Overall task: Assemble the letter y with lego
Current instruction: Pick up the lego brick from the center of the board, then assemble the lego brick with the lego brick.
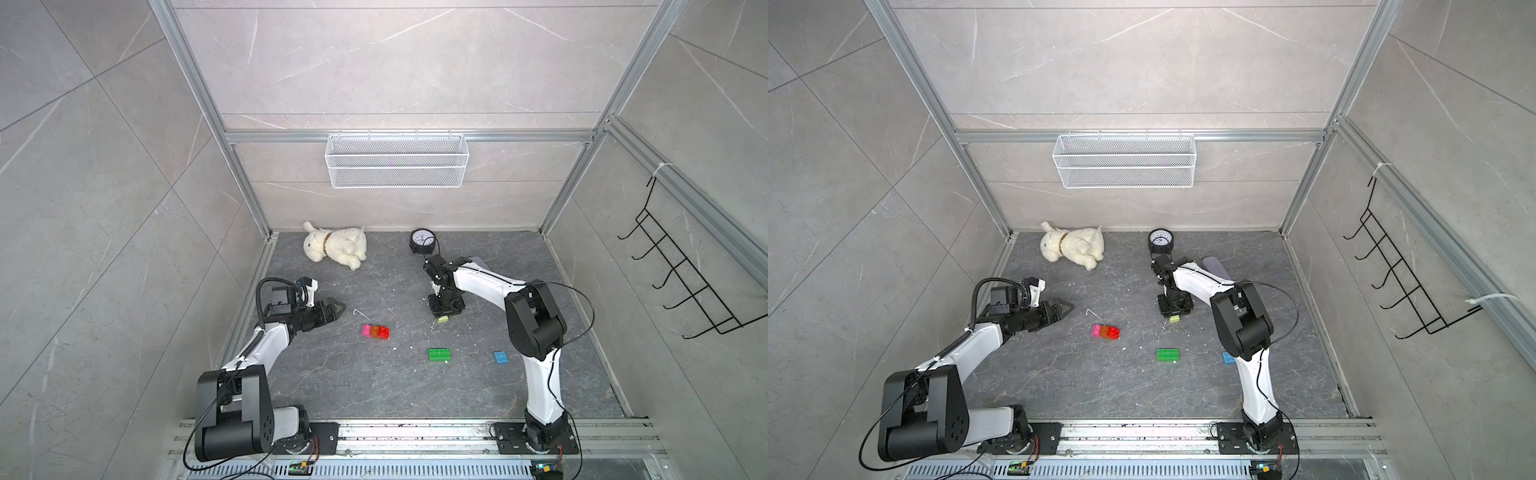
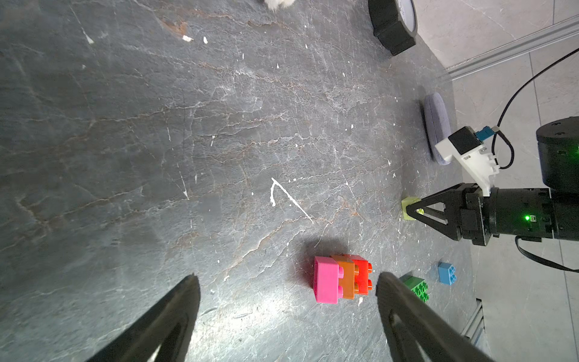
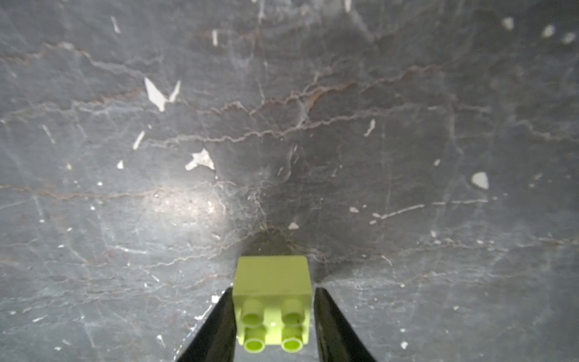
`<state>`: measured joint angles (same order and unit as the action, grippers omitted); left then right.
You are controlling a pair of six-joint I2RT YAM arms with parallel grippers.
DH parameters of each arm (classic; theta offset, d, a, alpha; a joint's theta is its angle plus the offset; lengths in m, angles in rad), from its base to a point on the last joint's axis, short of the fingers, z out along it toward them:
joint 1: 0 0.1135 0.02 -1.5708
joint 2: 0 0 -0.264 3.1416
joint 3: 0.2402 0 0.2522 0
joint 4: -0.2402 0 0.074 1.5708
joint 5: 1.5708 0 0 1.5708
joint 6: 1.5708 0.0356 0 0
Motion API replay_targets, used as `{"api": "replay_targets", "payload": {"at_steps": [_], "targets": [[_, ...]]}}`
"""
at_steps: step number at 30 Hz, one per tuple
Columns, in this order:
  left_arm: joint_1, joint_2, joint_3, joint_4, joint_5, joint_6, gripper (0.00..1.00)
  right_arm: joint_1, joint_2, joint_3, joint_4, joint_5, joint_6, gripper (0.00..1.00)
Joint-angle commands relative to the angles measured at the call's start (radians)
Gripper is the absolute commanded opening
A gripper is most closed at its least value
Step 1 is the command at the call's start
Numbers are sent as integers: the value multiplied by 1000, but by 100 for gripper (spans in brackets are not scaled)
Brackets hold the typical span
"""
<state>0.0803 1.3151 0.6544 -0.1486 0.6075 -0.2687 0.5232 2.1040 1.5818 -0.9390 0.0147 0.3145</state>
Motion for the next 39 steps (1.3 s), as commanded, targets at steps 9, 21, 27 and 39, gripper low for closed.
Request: {"api": "replay_targets", "payload": {"at_steps": [9,21,27,39], "targets": [[6,-8,21,6,27,16,91,23,-103,-33,-3,-4,-161,37],[1,10,-8,57,95,-17,91,221,-466,-374,110,-65,-816,34],[1,13,-6,52,69,-3,91,242,-434,-377,91,-89,-938,34],[3,27,-2,43,45,23,91,294,-338,-354,92,-127,-997,34]]}}
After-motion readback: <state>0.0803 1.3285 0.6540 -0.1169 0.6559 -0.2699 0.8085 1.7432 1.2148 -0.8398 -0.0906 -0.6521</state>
